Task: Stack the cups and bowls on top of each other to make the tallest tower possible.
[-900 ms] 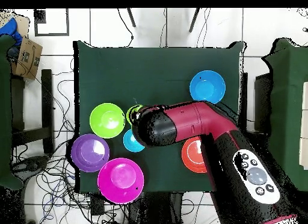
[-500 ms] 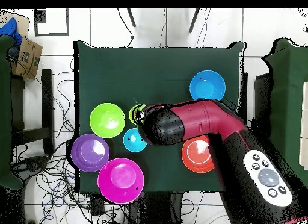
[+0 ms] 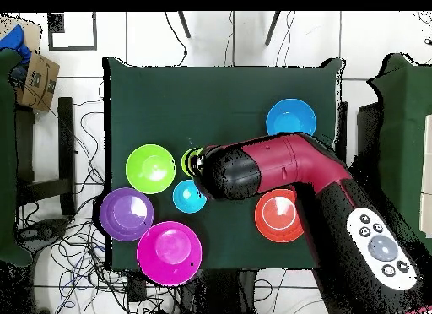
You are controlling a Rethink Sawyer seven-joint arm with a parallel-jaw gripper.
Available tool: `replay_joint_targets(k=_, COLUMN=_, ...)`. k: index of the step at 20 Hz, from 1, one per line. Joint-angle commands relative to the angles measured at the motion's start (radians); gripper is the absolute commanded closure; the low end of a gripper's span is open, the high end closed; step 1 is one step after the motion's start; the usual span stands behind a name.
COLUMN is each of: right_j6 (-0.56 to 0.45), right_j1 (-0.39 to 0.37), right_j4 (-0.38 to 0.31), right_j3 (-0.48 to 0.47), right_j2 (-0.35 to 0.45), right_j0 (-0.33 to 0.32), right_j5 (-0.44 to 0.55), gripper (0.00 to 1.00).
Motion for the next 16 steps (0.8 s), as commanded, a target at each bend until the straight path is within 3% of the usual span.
replay_joint_targets(k=1, right_j6=-0.264, right_j1=0.082, right_j4=-0.051, right_j3=-0.078, right_j2=0.046, right_j0=0.032, right_j5=0.119, gripper=1.00)
replay_joint_targets(k=16, right_j6=-0.227, right_j1=0.112, right_j4=-0.064, right_j3=-0.129, right_j2=0.047, right_j0=0.042, right_j5=0.133, gripper=1.00)
